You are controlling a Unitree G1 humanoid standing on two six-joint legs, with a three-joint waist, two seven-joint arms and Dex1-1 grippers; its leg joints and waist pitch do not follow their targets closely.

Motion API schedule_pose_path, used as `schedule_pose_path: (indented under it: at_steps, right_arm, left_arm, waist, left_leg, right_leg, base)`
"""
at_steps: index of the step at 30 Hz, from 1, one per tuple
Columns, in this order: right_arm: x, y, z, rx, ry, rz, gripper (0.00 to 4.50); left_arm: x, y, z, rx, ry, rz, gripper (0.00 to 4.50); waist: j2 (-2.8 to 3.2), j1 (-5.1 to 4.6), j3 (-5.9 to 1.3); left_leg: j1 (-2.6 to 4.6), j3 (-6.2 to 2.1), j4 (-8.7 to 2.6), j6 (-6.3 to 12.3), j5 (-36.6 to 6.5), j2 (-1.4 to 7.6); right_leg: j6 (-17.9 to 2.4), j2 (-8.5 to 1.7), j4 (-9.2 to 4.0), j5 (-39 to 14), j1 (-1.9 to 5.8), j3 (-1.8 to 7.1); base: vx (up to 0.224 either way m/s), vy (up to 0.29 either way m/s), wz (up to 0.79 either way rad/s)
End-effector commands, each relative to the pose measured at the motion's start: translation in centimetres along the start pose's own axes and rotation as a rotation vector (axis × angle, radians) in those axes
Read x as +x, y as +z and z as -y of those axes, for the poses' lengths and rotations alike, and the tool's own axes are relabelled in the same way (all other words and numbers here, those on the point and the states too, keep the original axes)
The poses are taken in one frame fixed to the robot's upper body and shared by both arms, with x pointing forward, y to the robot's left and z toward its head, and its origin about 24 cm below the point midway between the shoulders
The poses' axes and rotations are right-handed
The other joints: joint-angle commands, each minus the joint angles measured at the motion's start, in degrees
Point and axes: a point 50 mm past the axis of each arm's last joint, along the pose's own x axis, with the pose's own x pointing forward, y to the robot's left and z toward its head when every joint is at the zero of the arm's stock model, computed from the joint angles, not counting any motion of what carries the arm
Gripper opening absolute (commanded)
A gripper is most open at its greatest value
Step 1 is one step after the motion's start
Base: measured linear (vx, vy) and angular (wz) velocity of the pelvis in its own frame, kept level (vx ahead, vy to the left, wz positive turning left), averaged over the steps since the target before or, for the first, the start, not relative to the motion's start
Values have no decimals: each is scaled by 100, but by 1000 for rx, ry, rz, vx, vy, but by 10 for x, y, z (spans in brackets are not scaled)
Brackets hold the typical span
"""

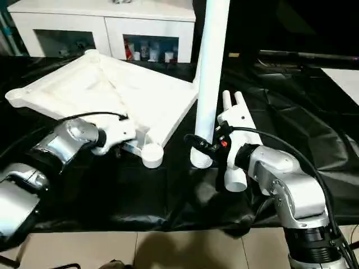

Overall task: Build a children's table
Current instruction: Insert table leg to table base

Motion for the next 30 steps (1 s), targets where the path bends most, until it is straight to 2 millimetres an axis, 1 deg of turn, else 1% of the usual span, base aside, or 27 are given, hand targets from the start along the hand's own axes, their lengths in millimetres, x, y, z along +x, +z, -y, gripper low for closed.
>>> schedule_pose_path:
  at_steps: [1,3,5,6,7,9,10,11,12,14,15,17,19,20,21,22,24,26,27,28,29,30]
  right_arm:
    - [-1,8,-4,-28,23,18,186]
    - [0,8,-4,-31,26,18,186]
    - [0,8,-4,-32,26,17,186]
    - [0,8,-4,-33,27,16,186]
    - [0,8,-4,-33,27,15,186]
    - [1,8,-4,-39,30,14,186]
    - [2,8,-4,-41,31,14,186]
    - [2,9,-4,-42,31,14,186]
    - [2,9,-4,-43,31,14,186]
    - [3,8,-4,-48,33,12,186]
    - [3,8,-4,-48,33,12,186]
    - [5,8,-5,-56,35,9,186]
    - [5,7,-5,-59,35,9,186]
    - [5,7,-5,-60,35,10,186]
    - [6,7,-5,-60,35,10,186]
    - [6,7,-5,-60,34,12,186]
    - [6,7,-5,-61,33,12,186]
    - [6,6,-5,-62,31,13,186]
    - [6,6,-5,-62,30,13,186]
    - [6,5,-6,-63,27,14,186]
    - [6,5,-5,-63,26,14,186]
    - [6,5,-5,-63,26,14,186]
  left_arm:
    - [-4,-1,-2,-4,-40,-38,340]
    - [-5,-4,-1,-23,-86,-58,334]
    - [-6,-3,0,-31,-104,-57,311]
    - [-6,-1,0,-33,-124,-50,294]
    - [-6,0,0,-33,-138,-45,292]
    - [-6,8,3,-10,-213,-6,289]
    - [-6,10,4,-4,-231,-1,264]
    - [-7,11,5,2,-256,-9,252]
    - [-7,12,5,7,-267,-13,248]
    - [-8,11,8,42,-302,-50,245]
    - [-8,11,8,42,-302,-50,236]
    - [-9,9,11,90,-341,-107,208]
    - [-9,9,13,102,-355,-123,204]
    - [-9,9,13,103,-358,-126,204]
    - [-9,9,13,103,-360,-126,194]
    - [-9,11,13,89,-349,-116,178]
    - [-8,12,13,76,-341,-109,160]
    - [-3,13,14,-2,-305,-75,155]
    - [-1,14,15,-20,-292,-67,155]
    - [3,14,16,-68,-251,-51,141]
    - [4,14,16,-85,-237,-44,131]
    - [5,14,17,-90,-233,-42,131]
  waist:
    - [-68,-4,-441]
    - [-70,-4,-441]
    - [-75,-6,-439]
    - [-82,-9,-438]
    - [-83,-3,-442]
    - [-86,6,-434]
    - [-84,4,-433]
    - [-84,8,-435]
    - [-77,10,-435]
    - [-81,8,-428]
    - [-73,11,-428]
    - [-62,11,-426]
    - [-55,3,-426]
    - [-56,1,-426]
    - [-31,9,-427]
    - [-28,7,-428]
    - [-39,8,-432]
    - [-13,14,-432]
    - [-28,-1,-430]
    - [-19,6,-427]
    - [-22,9,-427]
    - [-22,1,-426]
  left_leg:
    - [180,-131,-392,106,-1229,279]
    - [173,-132,-396,102,-1189,279]
    - [172,-129,-396,107,-1198,282]
    - [171,-129,-396,119,-1192,282]
    - [172,-125,-393,134,-1168,278]
    - [174,-125,-398,145,-1153,283]
    - [172,-122,-396,141,-1167,285]
    - [178,-123,-399,139,-1164,291]
    - [176,-124,-399,134,-1164,294]
    - [182,-127,-406,123,-1207,299]
    - [178,-129,-407,120,-1210,304]
    - [178,-137,-417,92,-1241,312]
    - [181,-133,-417,60,-1269,305]
    - [179,-134,-417,60,-1267,302]
    - [183,-139,-418,46,-1278,305]
    - [191,-136,-421,19,-1319,307]
    - [190,-134,-418,16,-1321,302]
    - [188,-141,-420,15,-1312,301]
    - [182,-131,-414,18,-1310,302]
    - [184,-132,-410,32,-1337,297]
    - [183,-132,-410,39,-1356,297]
    - [174,-134,-410,51,-1379,287]
  right_leg:
    - [-1298,-339,-401,-1180,242,207]
    - [-1310,-340,-389,-1136,246,204]
    - [-1347,-342,-382,-1077,247,205]
    - [-1364,-342,-382,-1055,248,205]
    - [-1377,-350,-383,-1053,253,206]
    - [-1394,-360,-391,-1090,250,206]
    - [-1406,-355,-390,-1093,248,207]
    - [-1412,-358,-385,-1079,248,206]
    - [-1427,-359,-380,-1046,248,207]
    - [-1429,-361,-380,-1068,246,208]
    - [-1423,-365,-382,-1084,247,209]
    - [-1396,-367,-378,-1121,247,209]
    - [-1390,-363,-382,-1125,243,211]
    - [-1389,-358,-383,-1126,244,211]
    - [-1391,-364,-381,-1127,244,211]
    - [-1415,-358,-379,-1084,238,211]
    - [-1440,-355,-372,-1038,244,211]
    - [-1454,-361,-371,-1011,249,210]
    - [-1490,-353,-362,-942,254,210]
    - [-1508,-356,-371,-976,254,207]
    - [-1508,-358,-376,-1012,255,207]
    - [-1491,-353,-392,-1080,264,206]
  base:
    - [0,0,0]
    - [0,0,0]
    - [0,0,0]
    - [0,0,0]
    - [0,0,0]
    - [0,0,0]
    - [0,0,0]
    - [0,0,0]
    - [0,0,0]
    - [0,0,0]
    - [0,0,0]
    - [0,0,0]
    - [0,0,0]
    - [0,0,0]
    - [0,0,0]
    - [0,0,0]
    - [0,0,0]
    - [0,0,0]
    - [0,0,0]
    - [0,0,0]
    - [0,0,0]
    - [0,0,0]
